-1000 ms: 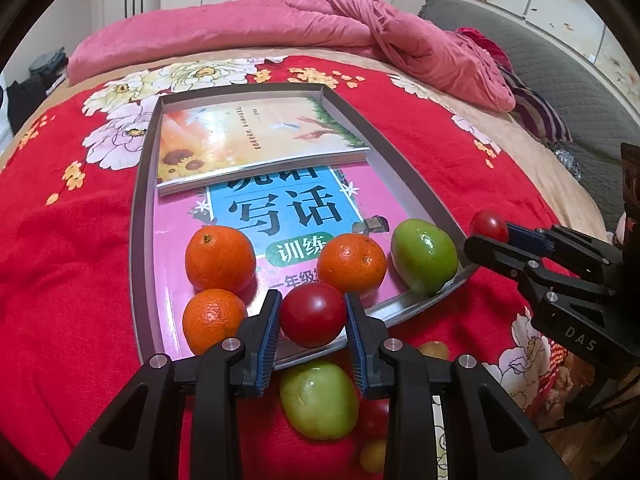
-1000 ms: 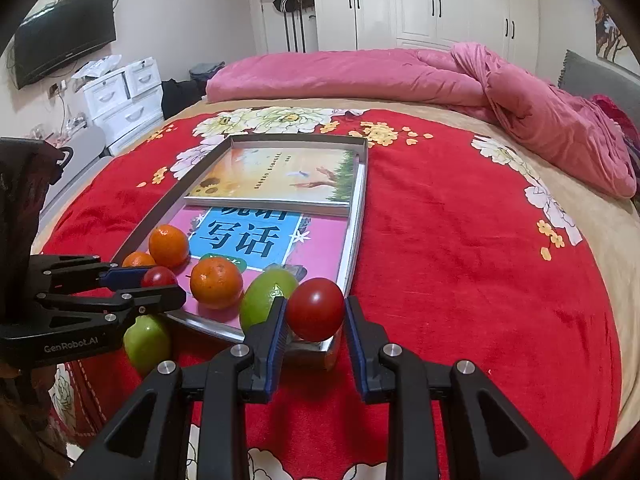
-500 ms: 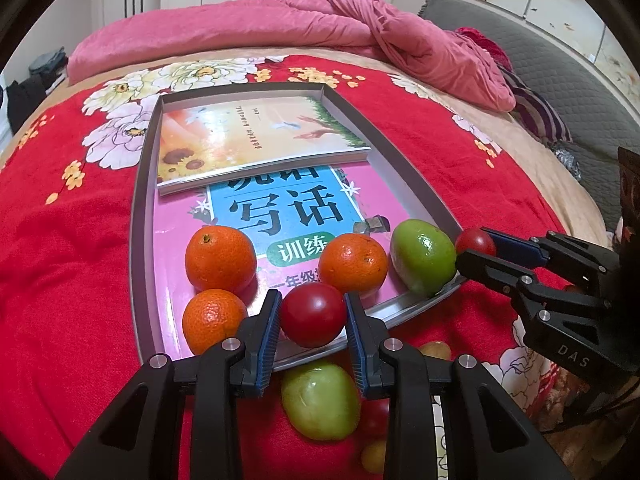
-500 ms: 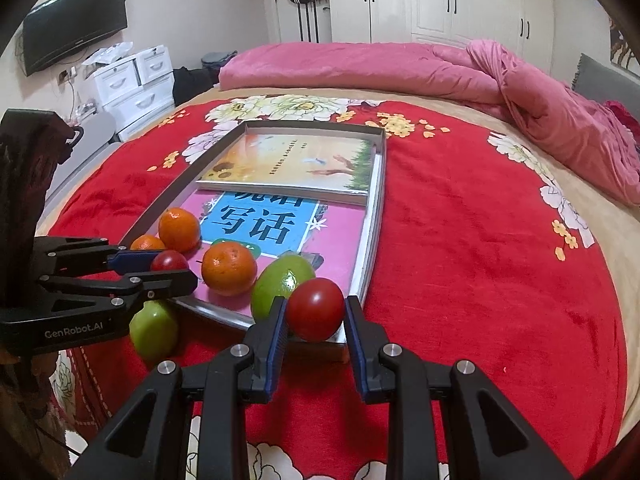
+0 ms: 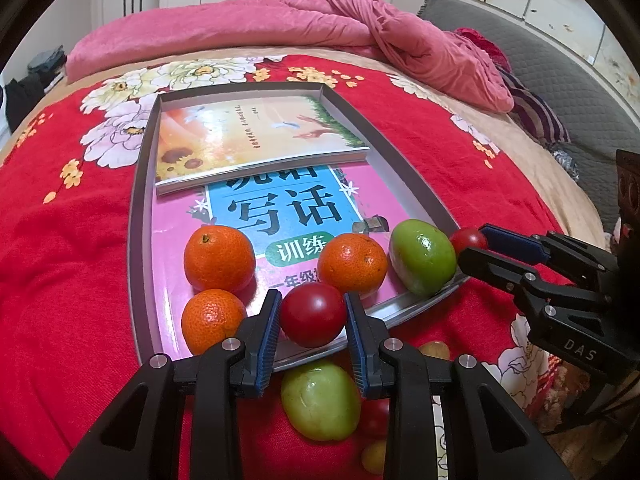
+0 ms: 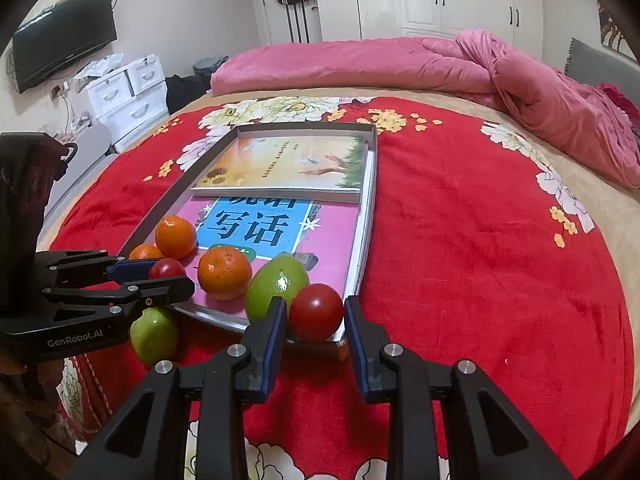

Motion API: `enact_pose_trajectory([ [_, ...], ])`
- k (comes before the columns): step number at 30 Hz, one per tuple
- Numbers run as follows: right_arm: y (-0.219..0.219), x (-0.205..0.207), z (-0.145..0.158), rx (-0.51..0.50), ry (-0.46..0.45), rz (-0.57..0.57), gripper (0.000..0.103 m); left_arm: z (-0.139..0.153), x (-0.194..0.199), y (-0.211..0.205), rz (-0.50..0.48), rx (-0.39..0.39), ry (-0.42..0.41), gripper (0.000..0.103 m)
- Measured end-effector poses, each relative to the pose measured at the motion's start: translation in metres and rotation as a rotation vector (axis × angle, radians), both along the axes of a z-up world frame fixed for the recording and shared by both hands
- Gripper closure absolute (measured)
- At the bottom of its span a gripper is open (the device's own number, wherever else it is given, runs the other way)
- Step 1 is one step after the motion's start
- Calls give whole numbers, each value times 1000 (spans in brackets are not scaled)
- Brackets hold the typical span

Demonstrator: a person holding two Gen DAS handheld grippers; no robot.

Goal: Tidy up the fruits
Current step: 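Lift and carry both held tomatoes over the tray rim, then lower the tomatoes into the tray and open both grippers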

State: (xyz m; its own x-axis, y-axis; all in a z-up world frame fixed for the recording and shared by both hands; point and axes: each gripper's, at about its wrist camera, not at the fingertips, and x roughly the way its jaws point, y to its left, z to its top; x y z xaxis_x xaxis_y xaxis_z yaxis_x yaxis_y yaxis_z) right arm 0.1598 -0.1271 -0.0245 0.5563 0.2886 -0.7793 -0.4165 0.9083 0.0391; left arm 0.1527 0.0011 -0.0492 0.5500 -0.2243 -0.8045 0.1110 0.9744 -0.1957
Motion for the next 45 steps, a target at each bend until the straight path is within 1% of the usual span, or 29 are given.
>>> enact_pose_trajectory([
  [2,-1,0,1,7,0,-1,66,0,0,1,0,-1,1,71],
  [3,-1,0,1,10,-1,-2,66,0,0,0,-1,0,1,71],
  [6,0,0,2,20,-2,4,66,0,1,1,-2,-5,3,69],
  [19,11,-6,1,5,-10,58,65,-1,1,1,2,-6,6,66],
  [23,13,-8,0,6,-7,76,59,-1,1,3,5,-11,8,65],
  [26,14,-8,0,3,-8,80,58,0,0,3,9,-14,7,64],
  [30,14,-8,0,10,-4,76,57,2,-2,5,16,-26,7,57],
  [36,11,-6,1,18,-8,60,51,7,-4,6,19,-35,-5,55],
  [38,10,-6,1,17,-8,56,50,8,-5,6,18,-38,-8,54],
  [45,8,-6,4,21,-20,45,47,14,-8,10,29,-50,-24,47],
])
